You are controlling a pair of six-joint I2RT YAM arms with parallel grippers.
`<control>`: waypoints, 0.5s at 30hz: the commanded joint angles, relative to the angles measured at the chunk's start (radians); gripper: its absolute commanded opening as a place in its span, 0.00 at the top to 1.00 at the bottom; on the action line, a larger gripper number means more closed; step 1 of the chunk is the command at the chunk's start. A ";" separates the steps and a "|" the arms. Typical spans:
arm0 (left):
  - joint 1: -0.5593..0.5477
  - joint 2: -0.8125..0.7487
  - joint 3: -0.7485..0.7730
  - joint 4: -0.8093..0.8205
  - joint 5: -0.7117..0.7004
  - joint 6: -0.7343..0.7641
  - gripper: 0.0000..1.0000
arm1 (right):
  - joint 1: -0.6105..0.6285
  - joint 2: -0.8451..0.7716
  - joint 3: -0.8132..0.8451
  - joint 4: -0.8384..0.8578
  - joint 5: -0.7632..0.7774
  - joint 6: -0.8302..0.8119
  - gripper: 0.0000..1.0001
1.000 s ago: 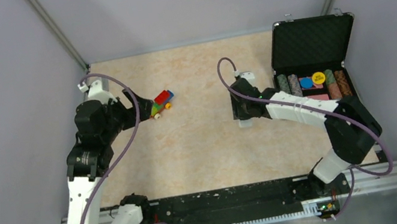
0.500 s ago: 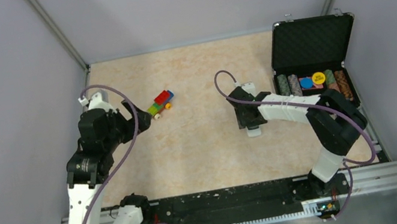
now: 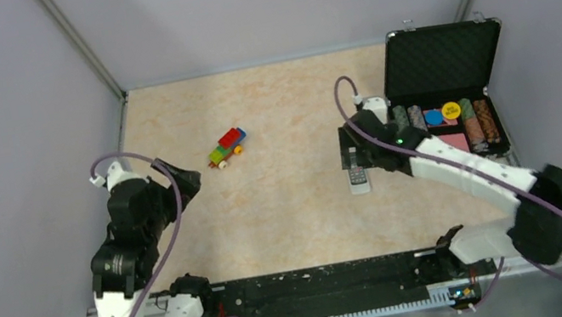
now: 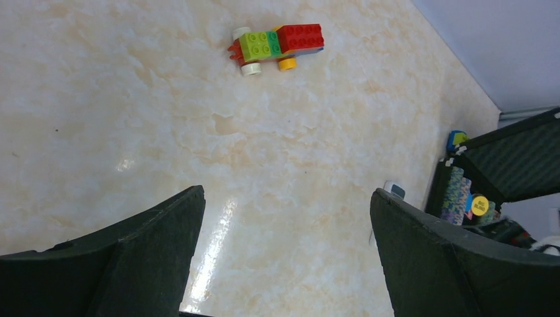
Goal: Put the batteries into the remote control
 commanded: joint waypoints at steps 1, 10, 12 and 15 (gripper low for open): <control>0.000 -0.100 -0.007 0.039 0.060 0.059 0.01 | -0.007 -0.307 0.039 -0.161 0.127 0.030 0.05; 0.000 -0.212 0.182 -0.152 -0.004 0.191 0.12 | -0.007 -0.796 0.270 -0.398 0.118 -0.016 0.01; 0.000 -0.235 0.202 -0.189 -0.008 0.212 0.07 | -0.007 -0.846 0.330 -0.423 0.123 -0.015 0.01; 0.000 -0.296 0.203 -0.203 0.003 0.220 0.01 | -0.007 -0.918 0.410 -0.472 0.155 0.000 0.01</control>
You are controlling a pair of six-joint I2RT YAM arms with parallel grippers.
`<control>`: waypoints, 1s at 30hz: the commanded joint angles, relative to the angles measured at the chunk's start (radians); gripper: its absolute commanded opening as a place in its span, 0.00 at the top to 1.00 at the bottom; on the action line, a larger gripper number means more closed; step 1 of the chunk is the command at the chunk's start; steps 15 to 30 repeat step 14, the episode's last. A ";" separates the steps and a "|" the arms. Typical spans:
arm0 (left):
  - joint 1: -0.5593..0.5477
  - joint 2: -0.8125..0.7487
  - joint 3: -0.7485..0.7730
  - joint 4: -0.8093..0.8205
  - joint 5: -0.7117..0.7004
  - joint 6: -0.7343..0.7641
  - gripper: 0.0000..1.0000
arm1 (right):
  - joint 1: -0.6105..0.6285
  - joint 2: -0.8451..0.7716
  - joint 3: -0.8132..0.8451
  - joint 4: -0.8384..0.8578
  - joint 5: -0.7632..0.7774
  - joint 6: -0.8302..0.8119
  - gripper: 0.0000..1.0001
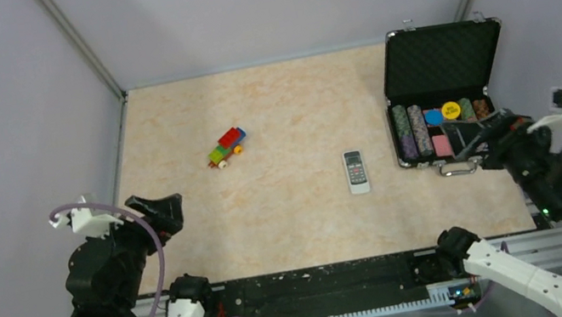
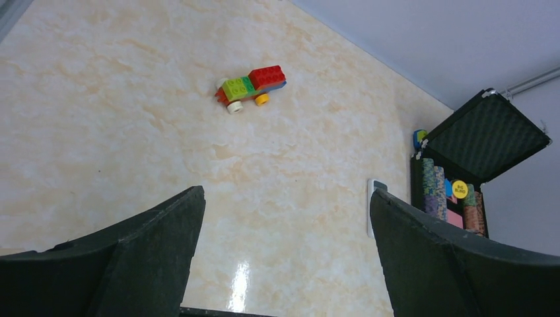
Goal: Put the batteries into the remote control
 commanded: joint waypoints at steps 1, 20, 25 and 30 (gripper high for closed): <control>0.000 -0.080 0.025 -0.069 -0.004 0.054 0.01 | -0.007 -0.074 0.108 -0.158 0.053 0.007 0.01; 0.000 -0.167 -0.014 -0.038 0.055 0.075 0.01 | -0.005 -0.169 0.090 -0.199 -0.046 0.065 0.01; 0.000 -0.167 -0.014 -0.038 0.055 0.075 0.01 | -0.005 -0.169 0.090 -0.199 -0.046 0.065 0.01; 0.000 -0.167 -0.014 -0.038 0.055 0.075 0.01 | -0.005 -0.169 0.090 -0.199 -0.046 0.065 0.01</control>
